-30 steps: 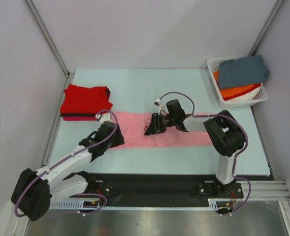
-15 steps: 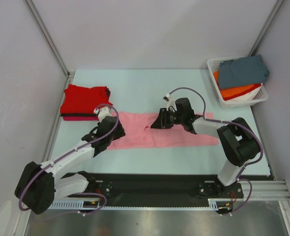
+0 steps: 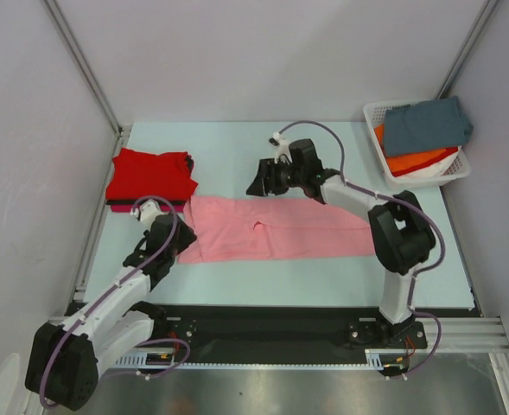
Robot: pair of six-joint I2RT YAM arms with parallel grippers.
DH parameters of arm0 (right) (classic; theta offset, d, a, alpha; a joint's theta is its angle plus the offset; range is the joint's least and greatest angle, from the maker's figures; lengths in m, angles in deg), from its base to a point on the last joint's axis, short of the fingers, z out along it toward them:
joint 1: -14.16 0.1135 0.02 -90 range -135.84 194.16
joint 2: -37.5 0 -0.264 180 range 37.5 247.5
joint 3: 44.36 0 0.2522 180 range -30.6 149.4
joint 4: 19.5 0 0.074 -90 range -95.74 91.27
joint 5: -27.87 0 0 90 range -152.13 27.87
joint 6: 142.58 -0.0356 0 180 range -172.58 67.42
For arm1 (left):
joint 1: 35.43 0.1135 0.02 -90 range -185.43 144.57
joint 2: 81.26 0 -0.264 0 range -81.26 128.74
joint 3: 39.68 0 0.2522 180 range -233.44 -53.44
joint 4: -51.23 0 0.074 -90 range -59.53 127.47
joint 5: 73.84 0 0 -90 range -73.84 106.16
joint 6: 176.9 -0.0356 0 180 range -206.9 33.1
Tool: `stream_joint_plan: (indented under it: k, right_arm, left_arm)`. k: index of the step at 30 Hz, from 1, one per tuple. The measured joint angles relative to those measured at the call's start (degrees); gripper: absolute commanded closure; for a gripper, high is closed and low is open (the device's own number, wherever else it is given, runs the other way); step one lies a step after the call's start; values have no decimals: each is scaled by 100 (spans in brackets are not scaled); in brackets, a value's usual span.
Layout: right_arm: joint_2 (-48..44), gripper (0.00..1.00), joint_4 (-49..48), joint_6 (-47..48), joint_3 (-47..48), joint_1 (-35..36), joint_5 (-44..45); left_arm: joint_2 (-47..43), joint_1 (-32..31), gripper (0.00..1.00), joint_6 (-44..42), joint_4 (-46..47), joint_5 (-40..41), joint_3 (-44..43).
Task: Fold and stack the t-shirts
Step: Fold the tshirt
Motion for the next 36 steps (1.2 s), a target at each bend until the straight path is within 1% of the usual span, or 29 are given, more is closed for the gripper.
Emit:
stream_joint_plan:
  k: [3,4,11,15,19,22,29,32,33,35,36]
  right_arm:
    - [778,38,363,293,1064,59,-160]
    - [977,39,439,345,1292,59,-181]
    - [2911,39,1423,706,3504,70,-667]
    - [3679,38,1893,833,4444,146,-861]
    - [4332,41,2260,872,5364,254,-1213]
    - [4529,42,2306,870,5611,313,-1510]
    - [4614,45,2566,990,5696,400,-2009]
    - [4614,53,2736,1123,5696,424,-2079]
    - [4616,60,2785,1161,5696,426,-2090]
    - [4627,67,2879,1233,5696,435,-2070]
    - [4640,78,2909,1235,5696,437,-2052]
  left_arm:
    - [-212,101,38,127,-13,-66,214]
    - [-289,118,38,170,-15,-92,293]
    - [-599,127,38,352,-101,-212,568]
    - [-772,131,38,372,-181,-243,573]
    - [-1027,131,38,369,-299,-240,573]
    - [-1191,131,37,365,-376,-234,573]
    - [-1292,131,37,304,-505,-188,573]
    - [-1292,131,37,302,-540,-188,573]
    - [-1292,131,37,304,-542,-190,573]
    - [-1292,131,37,302,-540,-195,573]
    - [-1292,131,37,302,-540,-195,575]
